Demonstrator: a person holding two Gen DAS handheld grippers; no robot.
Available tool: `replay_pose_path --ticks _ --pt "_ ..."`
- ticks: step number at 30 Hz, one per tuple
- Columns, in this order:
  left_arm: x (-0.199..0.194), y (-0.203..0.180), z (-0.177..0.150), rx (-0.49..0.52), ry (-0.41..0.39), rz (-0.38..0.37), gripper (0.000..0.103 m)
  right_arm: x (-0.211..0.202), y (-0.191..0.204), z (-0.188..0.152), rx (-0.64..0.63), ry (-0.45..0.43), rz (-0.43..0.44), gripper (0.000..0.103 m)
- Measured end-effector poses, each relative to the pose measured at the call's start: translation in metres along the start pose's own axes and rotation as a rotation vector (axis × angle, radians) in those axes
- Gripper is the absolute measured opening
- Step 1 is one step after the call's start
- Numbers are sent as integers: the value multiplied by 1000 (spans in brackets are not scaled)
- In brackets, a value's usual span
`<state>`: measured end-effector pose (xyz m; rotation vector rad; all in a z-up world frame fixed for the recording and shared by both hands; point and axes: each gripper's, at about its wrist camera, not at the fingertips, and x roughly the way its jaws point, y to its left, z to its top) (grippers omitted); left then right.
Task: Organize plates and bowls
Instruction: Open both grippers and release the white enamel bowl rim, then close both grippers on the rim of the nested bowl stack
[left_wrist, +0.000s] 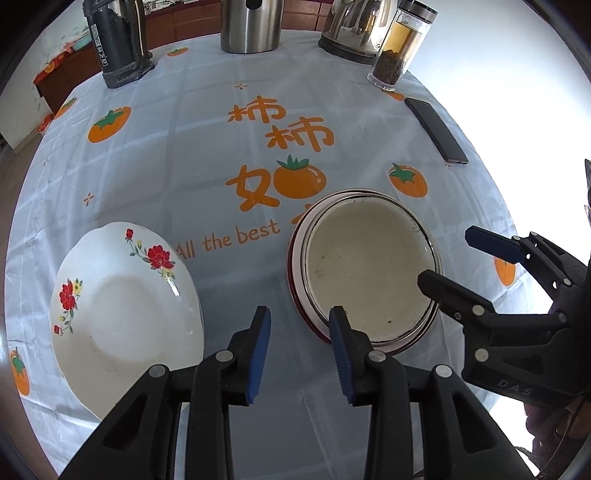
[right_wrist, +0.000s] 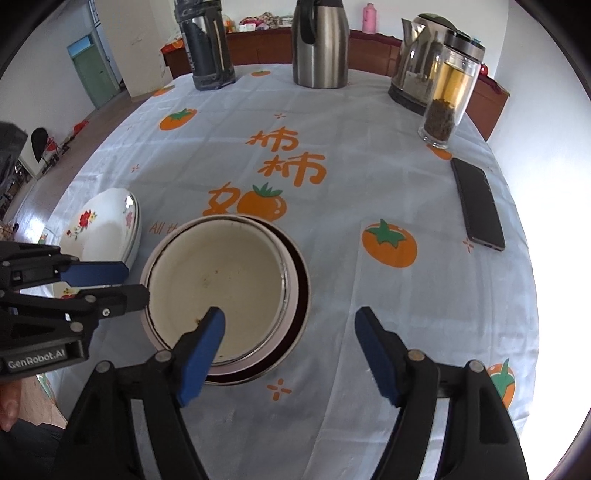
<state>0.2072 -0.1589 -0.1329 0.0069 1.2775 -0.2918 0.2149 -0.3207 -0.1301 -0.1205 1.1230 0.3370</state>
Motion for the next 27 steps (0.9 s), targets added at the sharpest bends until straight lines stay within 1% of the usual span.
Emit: replay_pose_path --ticks 2,10,12,17,18,20,27 --pt "0 -1 0 4 -3 8 43 0 -2 0 9 0 -5 74" --pt "5 -3 0 11 3 4 44 2 -5 -3 48 11 9 74" --pt "5 -3 0 12 1 2 44 2 -5 -3 56 10 11 70" --pt "5 -3 0 15 1 6 44 4 -9 -3 74 16 14 65" --pt "5 -3 0 16 0 6 44 5 -10 -3 79 19 14 62" --pt "6 -4 0 22 -1 8 44 7 -12 -3 88 25 20 58" --pt "12 -5 1 27 3 12 44 13 -10 -3 95 37 21 57"
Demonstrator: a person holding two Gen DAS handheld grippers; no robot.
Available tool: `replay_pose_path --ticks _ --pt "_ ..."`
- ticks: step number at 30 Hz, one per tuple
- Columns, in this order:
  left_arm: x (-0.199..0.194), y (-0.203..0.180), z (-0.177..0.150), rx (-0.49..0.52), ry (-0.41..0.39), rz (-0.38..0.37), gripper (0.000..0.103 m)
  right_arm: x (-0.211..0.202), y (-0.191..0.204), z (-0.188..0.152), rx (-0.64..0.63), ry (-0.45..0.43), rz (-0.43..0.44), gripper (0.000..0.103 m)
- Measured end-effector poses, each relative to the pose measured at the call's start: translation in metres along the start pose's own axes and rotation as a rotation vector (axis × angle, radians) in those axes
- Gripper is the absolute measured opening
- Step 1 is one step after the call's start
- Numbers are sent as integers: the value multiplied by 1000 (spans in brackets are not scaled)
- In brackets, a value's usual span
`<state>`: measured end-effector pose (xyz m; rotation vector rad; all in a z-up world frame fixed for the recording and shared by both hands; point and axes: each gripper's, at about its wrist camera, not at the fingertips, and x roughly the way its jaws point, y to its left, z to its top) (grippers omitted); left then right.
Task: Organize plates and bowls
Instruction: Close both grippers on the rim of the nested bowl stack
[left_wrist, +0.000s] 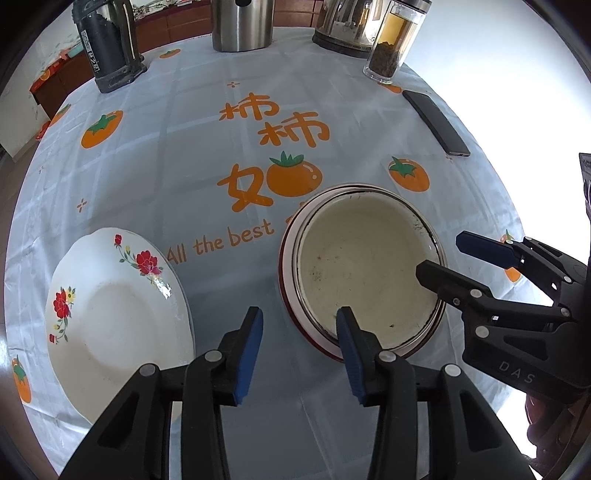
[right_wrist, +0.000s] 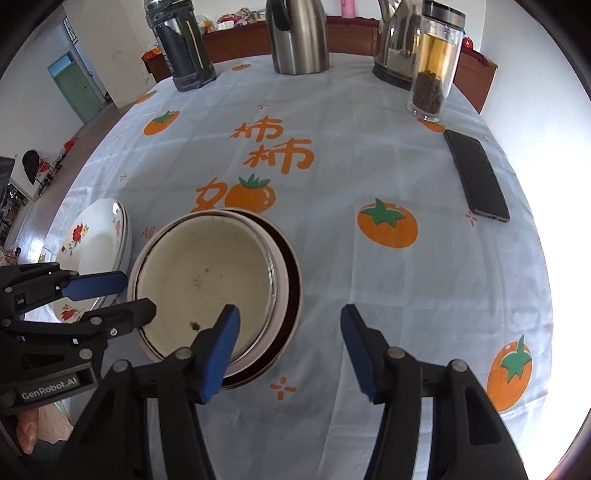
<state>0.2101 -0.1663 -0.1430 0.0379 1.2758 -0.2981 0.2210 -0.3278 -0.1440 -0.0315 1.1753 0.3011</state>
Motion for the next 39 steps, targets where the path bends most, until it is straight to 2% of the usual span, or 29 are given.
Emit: replay_pose_path --ticks 2,6,10,12,13,14,39 --pt "2 1 1 -5 3 -1 44 2 1 1 1 5 0 56" --pt "6 2 2 -14 12 -13 44 8 2 1 1 26 4 45" --pt "11 5 3 -31 28 -41 44 14 2 2 1 42 17 39" --pt "13 6 3 -36 29 -55 42 15 3 2 -1 46 29 32" --pt "13 6 3 -36 27 -64 35 15 4 2 -4 44 27 32" --pt "12 4 3 -32 27 -69 34 15 4 2 -7 43 26 32" --pt "2 6 -1 -46 50 -58 31 13 7 5 -10 72 36 27"
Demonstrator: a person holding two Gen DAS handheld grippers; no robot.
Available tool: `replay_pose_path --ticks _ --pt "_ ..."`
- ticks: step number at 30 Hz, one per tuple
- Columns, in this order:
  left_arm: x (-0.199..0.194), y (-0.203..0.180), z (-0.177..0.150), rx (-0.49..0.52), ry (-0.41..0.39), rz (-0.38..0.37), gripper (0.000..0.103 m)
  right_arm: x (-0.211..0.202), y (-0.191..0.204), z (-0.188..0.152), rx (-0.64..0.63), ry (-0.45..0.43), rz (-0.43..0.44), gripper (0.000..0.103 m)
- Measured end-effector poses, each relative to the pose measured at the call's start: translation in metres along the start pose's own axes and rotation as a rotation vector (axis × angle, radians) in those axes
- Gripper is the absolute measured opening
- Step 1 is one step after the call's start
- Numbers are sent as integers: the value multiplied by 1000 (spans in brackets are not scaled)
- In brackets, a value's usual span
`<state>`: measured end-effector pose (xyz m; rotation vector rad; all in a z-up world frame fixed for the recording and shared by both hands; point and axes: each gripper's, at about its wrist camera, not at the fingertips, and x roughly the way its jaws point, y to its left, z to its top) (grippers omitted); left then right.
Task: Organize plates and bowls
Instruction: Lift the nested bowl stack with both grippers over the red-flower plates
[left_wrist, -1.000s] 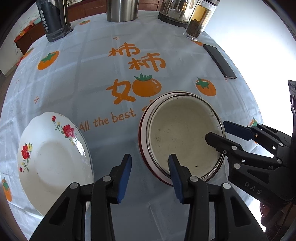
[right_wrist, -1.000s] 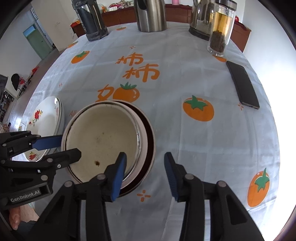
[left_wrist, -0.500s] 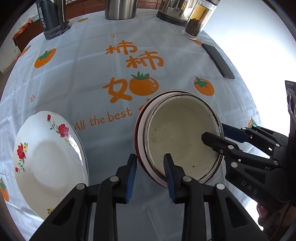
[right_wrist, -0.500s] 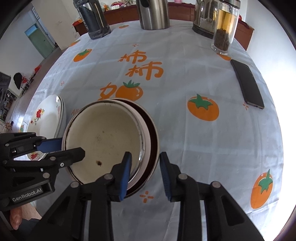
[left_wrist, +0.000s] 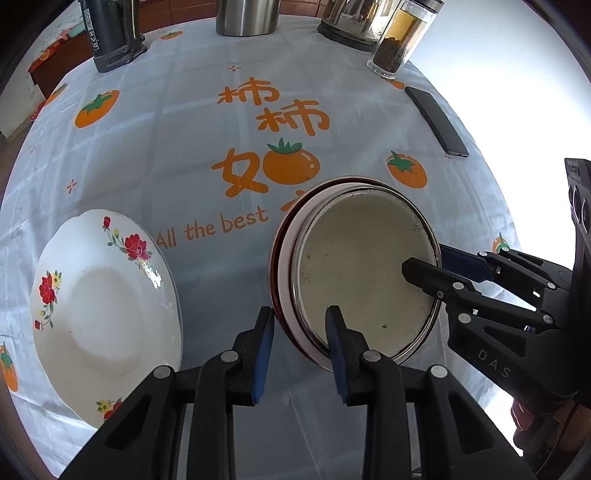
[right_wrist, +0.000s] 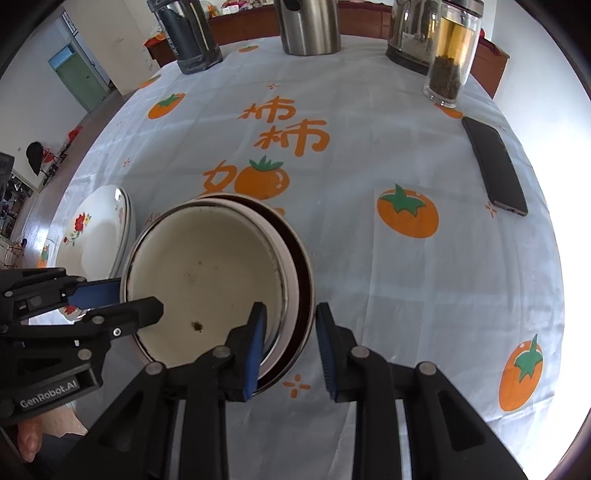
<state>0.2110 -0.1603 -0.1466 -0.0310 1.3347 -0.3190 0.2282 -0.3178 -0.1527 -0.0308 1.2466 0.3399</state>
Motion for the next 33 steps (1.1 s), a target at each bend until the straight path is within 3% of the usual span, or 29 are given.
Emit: replay_pose_path --ticks 33 --pt "-54 24 -11 -8 -100 33 31 -25 49 12 -119 8 -26 27"
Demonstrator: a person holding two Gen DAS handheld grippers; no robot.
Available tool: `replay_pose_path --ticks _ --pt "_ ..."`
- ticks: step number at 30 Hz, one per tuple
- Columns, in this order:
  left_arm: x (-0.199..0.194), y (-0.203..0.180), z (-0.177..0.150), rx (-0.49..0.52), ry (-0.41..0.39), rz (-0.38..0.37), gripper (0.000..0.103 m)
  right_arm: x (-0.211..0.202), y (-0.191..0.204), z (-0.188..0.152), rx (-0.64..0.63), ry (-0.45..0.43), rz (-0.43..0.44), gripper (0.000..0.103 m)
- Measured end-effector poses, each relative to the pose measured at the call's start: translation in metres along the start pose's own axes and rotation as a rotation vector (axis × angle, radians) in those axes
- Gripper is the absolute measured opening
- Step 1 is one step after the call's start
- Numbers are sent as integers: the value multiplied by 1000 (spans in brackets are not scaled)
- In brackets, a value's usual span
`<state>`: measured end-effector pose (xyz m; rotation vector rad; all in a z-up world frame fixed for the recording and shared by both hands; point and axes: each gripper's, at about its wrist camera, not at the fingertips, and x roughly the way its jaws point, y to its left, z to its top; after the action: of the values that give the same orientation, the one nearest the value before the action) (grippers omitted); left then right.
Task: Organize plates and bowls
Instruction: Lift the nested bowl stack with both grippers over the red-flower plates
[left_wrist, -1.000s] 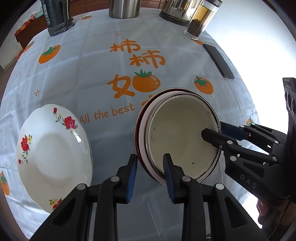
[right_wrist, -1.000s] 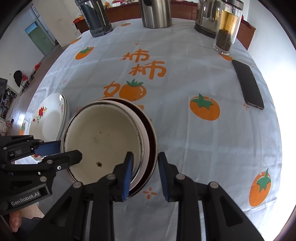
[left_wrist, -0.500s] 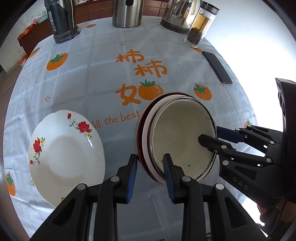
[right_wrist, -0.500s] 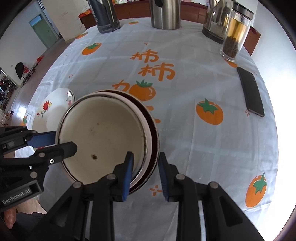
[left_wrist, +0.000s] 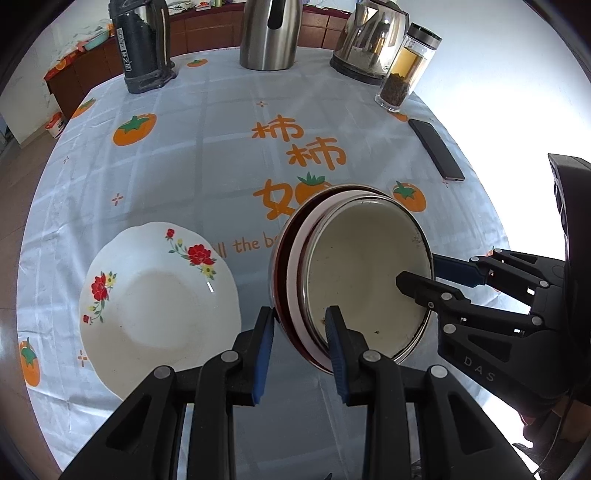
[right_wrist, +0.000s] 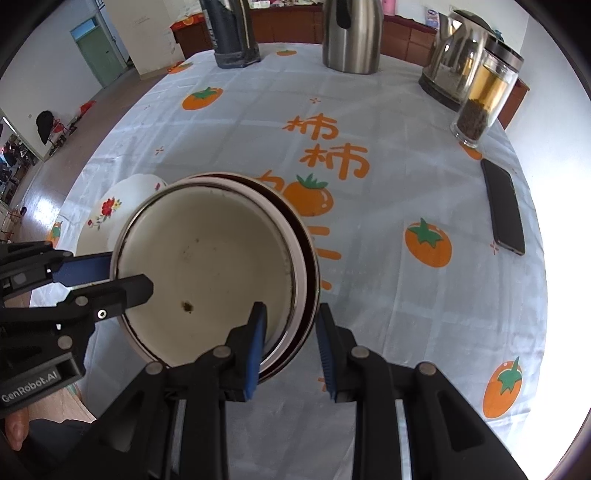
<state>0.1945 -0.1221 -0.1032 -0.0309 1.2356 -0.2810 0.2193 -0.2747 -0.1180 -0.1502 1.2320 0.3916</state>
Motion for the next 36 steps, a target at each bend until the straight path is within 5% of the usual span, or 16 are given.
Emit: replay_pose_path --ticks 36 --pt "-37 67 -10 -101 -56 67 31 4 75 32 -120 -7 45 27"
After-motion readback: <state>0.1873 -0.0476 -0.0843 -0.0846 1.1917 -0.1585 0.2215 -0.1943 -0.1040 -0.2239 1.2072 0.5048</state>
